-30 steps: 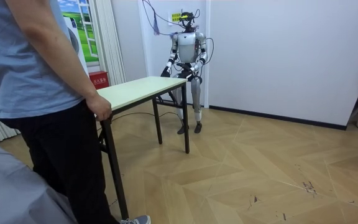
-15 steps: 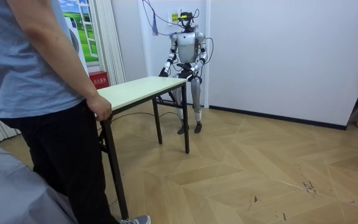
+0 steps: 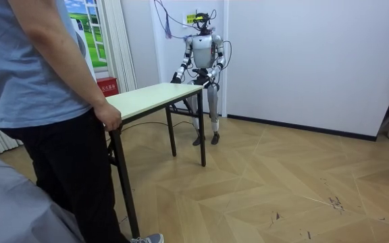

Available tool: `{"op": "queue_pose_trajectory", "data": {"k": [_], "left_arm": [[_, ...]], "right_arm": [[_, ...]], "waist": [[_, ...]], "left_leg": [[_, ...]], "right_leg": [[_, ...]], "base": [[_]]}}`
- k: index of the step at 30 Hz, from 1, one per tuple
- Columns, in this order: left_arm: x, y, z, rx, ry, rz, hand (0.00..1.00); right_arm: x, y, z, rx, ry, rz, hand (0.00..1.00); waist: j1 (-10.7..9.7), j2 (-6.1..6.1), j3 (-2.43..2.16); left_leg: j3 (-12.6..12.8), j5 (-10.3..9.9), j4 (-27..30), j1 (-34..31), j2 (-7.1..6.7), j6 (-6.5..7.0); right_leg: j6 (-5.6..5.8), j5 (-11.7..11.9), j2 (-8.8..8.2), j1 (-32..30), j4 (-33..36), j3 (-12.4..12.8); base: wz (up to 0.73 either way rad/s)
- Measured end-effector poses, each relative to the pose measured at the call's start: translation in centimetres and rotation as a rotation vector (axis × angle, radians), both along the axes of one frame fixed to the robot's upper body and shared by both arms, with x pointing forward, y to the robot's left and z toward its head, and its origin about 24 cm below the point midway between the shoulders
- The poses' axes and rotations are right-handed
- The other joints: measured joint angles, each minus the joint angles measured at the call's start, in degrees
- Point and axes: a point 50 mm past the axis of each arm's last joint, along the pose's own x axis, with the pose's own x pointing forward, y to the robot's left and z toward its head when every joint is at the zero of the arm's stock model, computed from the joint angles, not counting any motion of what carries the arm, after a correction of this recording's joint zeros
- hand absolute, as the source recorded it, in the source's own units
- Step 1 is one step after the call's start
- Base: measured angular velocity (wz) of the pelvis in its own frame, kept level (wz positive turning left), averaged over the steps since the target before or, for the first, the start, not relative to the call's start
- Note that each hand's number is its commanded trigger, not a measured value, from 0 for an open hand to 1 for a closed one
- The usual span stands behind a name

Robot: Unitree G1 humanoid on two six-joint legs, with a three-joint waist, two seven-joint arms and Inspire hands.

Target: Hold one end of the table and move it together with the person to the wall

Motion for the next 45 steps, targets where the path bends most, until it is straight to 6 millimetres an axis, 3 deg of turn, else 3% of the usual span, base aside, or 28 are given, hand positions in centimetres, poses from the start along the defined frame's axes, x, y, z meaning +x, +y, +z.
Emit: {"op": "queue_pose_trajectory", "data": {"k": [17, 34, 35, 36, 38, 40, 41, 45], "left_arm": [[0.8, -0.7, 0.4, -0.102, 0.042, 0.078, 0.0], [2.3, -0.9, 1.2, -0.074, 0.082, 0.088, 0.0], [2.4, -0.9, 1.3, -0.082, 0.082, 0.096, 0.0], [2.4, -0.9, 1.3, -0.088, 0.083, 0.101, 0.03], [2.6, -0.8, 1.4, -0.096, 0.092, 0.119, 0.33], [2.8, -0.8, 1.5, -0.094, 0.101, 0.134, 0.93], [2.8, -0.8, 1.4, -0.09, 0.111, 0.143, 1.0], [2.7, -1.3, 1.2, -0.103, 0.159, 0.17, 1.0]], "right_arm": [[0.9, 0.6, 1.2, 0.07, 0.032, -0.062, 0.0], [1.2, 1.1, 1.5, 0.09, 0.052, -0.106, 0.0], [1.2, 1.3, 1.5, 0.102, 0.051, -0.115, 0.53], [1.3, 1.3, 1.5, 0.11, 0.05, -0.12, 0.66], [1.3, 1.6, 1.6, 0.132, 0.05, -0.133, 1.0], [1.3, 1.6, 1.5, 0.133, 0.054, -0.14, 1.0], [1.3, 1.6, 1.5, 0.134, 0.06, -0.144, 1.0], [1.3, 1.4, 1.3, 0.105, 0.129, -0.176, 1.0]], "waist": [[0.3, -0.14, -0.1], [1.7, -0.65, 0.22], [1.7, -0.65, 0.23], [1.8, -0.65, 0.23], [1.8, -0.64, 0.23], [1.8, -0.61, 0.25], [1.8, -0.6, 0.25], [2.7, -0.29, 0.43]], "left_leg": [[0.0, 0.0, 0.0, 0.1, -0.04, 0.0], [0.0, 0.0, 0.0, 0.0, -0.1, 0.0], [0.0, 0.0, 0.0, -0.1, -0.11, 0.0], [0.0, 0.0, 0.0, -0.2, -0.11, 0.0], [0.0, 0.0, 0.0, -0.3, -0.13, 0.0], [0.0, 0.0, 0.0, -0.3, -0.13, 0.0], [0.1, 0.0, 0.0, -0.4, -0.13, 0.01], [0.1, 0.0, -0.1, -0.9, -0.11, 0.01]], "right_leg": [[0.02, 0.1, -0.03, -0.2, 0.8, 0.2], [-0.05, 0.2, -0.02, -0.5, 0.8, 0.3], [-0.06, 0.2, -0.02, -0.6, 0.9, 0.4], [-0.06, 0.2, -0.02, -0.7, 0.9, 0.4], [-0.1, 0.2, -0.02, -0.9, 0.9, 0.4], [-0.1, 0.2, -0.02, -1.0, 0.9, 0.4], [-0.11, 0.2, -0.01, -1.1, 0.9, 0.5], [-0.05, 0.3, 0.12, -1.6, 1.0, 0.7]], "base": [[0.0], [0.0], [0.0], [0.0], [0.0], [0.0], [0.0], [-0.03]]}}
